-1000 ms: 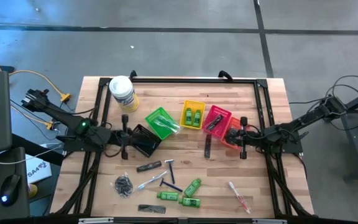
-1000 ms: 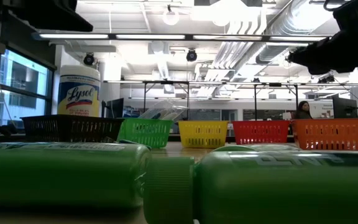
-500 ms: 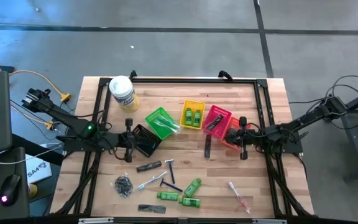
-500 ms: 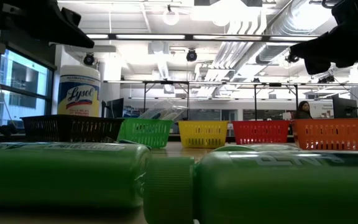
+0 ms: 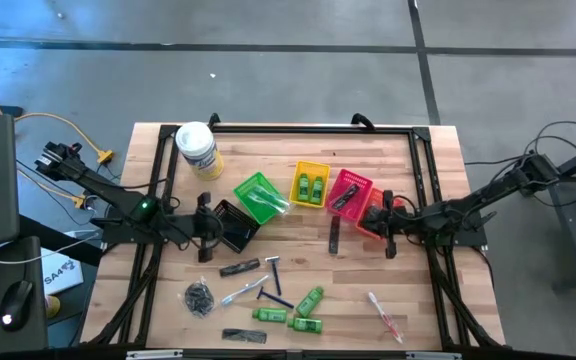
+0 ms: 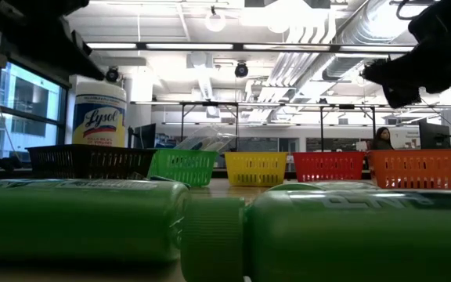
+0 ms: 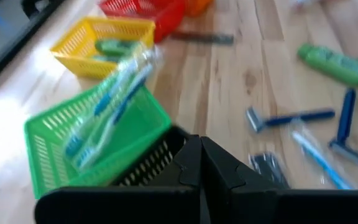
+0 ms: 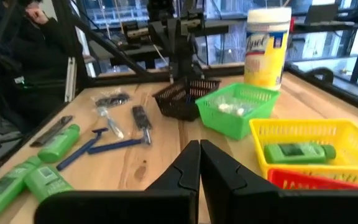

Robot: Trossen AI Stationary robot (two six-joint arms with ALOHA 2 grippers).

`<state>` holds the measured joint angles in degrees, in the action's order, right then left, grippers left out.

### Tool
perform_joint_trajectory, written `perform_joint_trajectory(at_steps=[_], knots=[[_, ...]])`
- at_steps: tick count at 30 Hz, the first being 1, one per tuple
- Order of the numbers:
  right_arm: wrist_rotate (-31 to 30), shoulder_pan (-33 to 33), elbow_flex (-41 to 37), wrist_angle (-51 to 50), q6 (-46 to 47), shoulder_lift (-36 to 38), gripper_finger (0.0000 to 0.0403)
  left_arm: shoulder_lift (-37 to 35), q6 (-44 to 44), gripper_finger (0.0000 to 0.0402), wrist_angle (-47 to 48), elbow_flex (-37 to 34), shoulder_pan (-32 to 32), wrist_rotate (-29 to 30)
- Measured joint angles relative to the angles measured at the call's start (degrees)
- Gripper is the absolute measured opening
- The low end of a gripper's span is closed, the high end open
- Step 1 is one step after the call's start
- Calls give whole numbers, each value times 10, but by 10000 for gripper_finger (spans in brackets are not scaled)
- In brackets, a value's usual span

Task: Pick & Place Travel size toiletries
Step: Put the blue razor into the black bin

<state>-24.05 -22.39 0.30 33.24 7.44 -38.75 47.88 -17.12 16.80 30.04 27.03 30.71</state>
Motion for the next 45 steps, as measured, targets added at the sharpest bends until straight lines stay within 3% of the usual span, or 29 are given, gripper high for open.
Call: perform_joint_trajectory(at_steps=[5,9,14,23,27,34,45], knots=[[-34,0,0,0,0,-24,3,21,-11,0,-1,0,0,-4],[-69,0,0,0,-14,-34,3,98,24,0,-13,19,0,-36],[-71,0,0,10,-15,-34,3,243,71,18,-12,117,-6,-78],[-12,0,0,13,3,-34,3,460,256,115,30,319,-54,-287],[-9,0,0,8,1,-35,3,528,329,142,46,376,-54,-310],[-9,0,0,3,-1,-37,3,609,369,148,77,446,-58,-376],[-9,0,0,9,0,-41,3,671,399,148,79,455,-70,-376]])
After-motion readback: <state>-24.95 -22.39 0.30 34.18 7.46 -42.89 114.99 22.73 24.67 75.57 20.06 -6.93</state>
